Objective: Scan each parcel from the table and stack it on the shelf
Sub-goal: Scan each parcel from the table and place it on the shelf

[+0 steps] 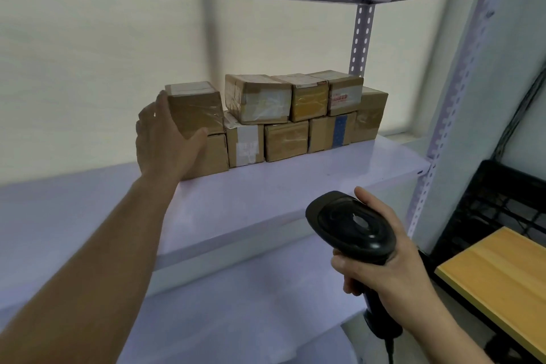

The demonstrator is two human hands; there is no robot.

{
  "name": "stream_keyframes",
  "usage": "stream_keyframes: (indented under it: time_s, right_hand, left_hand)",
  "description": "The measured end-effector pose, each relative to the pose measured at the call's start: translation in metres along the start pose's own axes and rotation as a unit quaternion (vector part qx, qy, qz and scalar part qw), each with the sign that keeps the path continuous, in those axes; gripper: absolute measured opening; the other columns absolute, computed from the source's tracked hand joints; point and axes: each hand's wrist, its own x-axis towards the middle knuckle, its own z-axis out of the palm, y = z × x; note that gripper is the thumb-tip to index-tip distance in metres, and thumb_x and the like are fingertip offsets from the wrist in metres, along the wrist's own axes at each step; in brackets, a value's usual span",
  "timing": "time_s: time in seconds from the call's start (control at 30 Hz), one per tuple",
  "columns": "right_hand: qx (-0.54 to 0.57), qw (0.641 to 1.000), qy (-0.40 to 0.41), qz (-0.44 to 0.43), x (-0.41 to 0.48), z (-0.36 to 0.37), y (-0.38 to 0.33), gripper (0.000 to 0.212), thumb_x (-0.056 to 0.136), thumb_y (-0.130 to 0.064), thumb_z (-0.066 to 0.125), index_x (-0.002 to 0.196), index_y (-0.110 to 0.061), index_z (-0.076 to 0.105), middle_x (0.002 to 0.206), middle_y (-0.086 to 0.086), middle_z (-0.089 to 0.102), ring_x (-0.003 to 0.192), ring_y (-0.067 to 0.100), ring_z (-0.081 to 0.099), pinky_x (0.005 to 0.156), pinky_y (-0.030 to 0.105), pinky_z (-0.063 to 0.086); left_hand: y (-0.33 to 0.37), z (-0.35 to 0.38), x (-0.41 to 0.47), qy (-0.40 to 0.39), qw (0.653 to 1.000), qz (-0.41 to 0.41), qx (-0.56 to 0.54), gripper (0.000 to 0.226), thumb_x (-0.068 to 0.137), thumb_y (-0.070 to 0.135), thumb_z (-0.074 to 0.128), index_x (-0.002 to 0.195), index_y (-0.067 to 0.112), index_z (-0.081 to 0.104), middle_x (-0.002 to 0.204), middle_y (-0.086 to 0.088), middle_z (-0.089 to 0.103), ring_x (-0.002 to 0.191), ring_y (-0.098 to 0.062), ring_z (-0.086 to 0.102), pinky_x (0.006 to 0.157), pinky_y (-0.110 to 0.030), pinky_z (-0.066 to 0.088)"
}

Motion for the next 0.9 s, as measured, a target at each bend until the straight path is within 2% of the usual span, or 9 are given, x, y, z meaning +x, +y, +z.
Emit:
stream_keyframes:
  time_s: [0.13, 0.23, 0.33, 0.43, 0.6, 0.73, 0.9]
  right_hand:
    - [0.006, 1.0, -0.008, -0.014, -0.02, -0.022, -0.004, 0.086, 0.061, -0.004, 0.081, 0.118, -0.063, 0.052, 0.107, 0.017, 0.062, 0.051, 0.031, 0.06, 0.052, 0.031, 0.052]
    - [0.005, 1.0, -0.003, -0.024, -0.039, -0.047, -0.005, 0.09, 0.066, 0.004, 0.083, 0.119, -0.062, 0.052, 0.105, 0.017, 0.063, 0.052, 0.031, 0.06, 0.051, 0.032, 0.052]
    - [0.001, 0.999, 0.007, -0.031, -0.062, -0.075, -0.007, 0.09, 0.069, 0.008, 0.081, 0.125, -0.056, 0.052, 0.105, 0.018, 0.063, 0.051, 0.03, 0.059, 0.049, 0.032, 0.051]
    - [0.005, 1.0, 0.015, -0.025, -0.089, -0.108, -0.005, 0.09, 0.068, 0.008, 0.082, 0.129, -0.049, 0.05, 0.107, 0.019, 0.062, 0.05, 0.028, 0.059, 0.048, 0.03, 0.05]
    - [-0.004, 0.999, 0.05, -0.017, -0.139, -0.173, 0.004, 0.091, 0.067, 0.009, 0.082, 0.125, -0.055, 0.052, 0.113, -0.004, 0.065, 0.062, 0.024, 0.066, 0.05, 0.031, 0.053]
    - [-0.018, 0.997, 0.075, -0.011, -0.182, -0.228, 0.007, 0.093, 0.068, 0.008, 0.081, 0.127, -0.055, 0.05, 0.109, -0.006, 0.065, 0.069, 0.023, 0.066, 0.051, 0.032, 0.053]
    - [-0.033, 0.993, 0.113, 0.001, -0.235, -0.292, 0.006, 0.092, 0.069, 0.009, 0.08, 0.133, -0.046, 0.044, 0.109, -0.011, 0.066, 0.069, 0.018, 0.066, 0.049, 0.03, 0.053]
  left_hand:
    - [0.019, 0.002, -0.05, 0.034, 0.997, 0.068, -0.008, 0.077, 0.081, 0.034, 0.073, 0.144, 0.016, 0.034, 0.145, -0.009, 0.039, 0.134, -0.027, 0.034, 0.106, -0.044, 0.035]
    - [0.043, 0.01, -0.103, 0.01, 0.995, 0.094, -0.034, 0.067, 0.083, 0.031, 0.071, 0.14, 0.014, 0.04, 0.14, -0.009, 0.042, 0.129, -0.025, 0.038, 0.1, -0.04, 0.037]
    - [0.069, 0.028, -0.16, -0.038, 0.992, 0.104, -0.056, 0.062, 0.084, 0.029, 0.072, 0.136, 0.01, 0.045, 0.132, -0.01, 0.048, 0.122, -0.026, 0.044, 0.096, -0.041, 0.04]
    - [0.099, 0.05, -0.218, -0.098, 0.987, 0.104, -0.077, 0.062, 0.085, 0.027, 0.072, 0.138, 0.01, 0.044, 0.132, -0.011, 0.048, 0.119, -0.027, 0.047, 0.1, -0.044, 0.041]
    - [0.153, 0.086, -0.309, -0.183, 0.974, 0.093, -0.1, 0.065, 0.086, 0.032, 0.07, 0.141, 0.014, 0.041, 0.139, -0.007, 0.045, 0.125, -0.025, 0.045, 0.105, -0.04, 0.039]
    - [0.199, 0.109, -0.373, -0.239, 0.959, 0.109, -0.108, 0.065, 0.085, 0.032, 0.07, 0.141, 0.015, 0.042, 0.138, -0.006, 0.045, 0.127, -0.022, 0.041, 0.105, -0.032, 0.034]
    - [0.253, 0.138, -0.448, -0.3, 0.939, 0.127, -0.113, 0.068, 0.083, 0.039, 0.071, 0.14, 0.016, 0.042, 0.135, -0.005, 0.047, 0.125, -0.023, 0.042, 0.101, -0.035, 0.036]
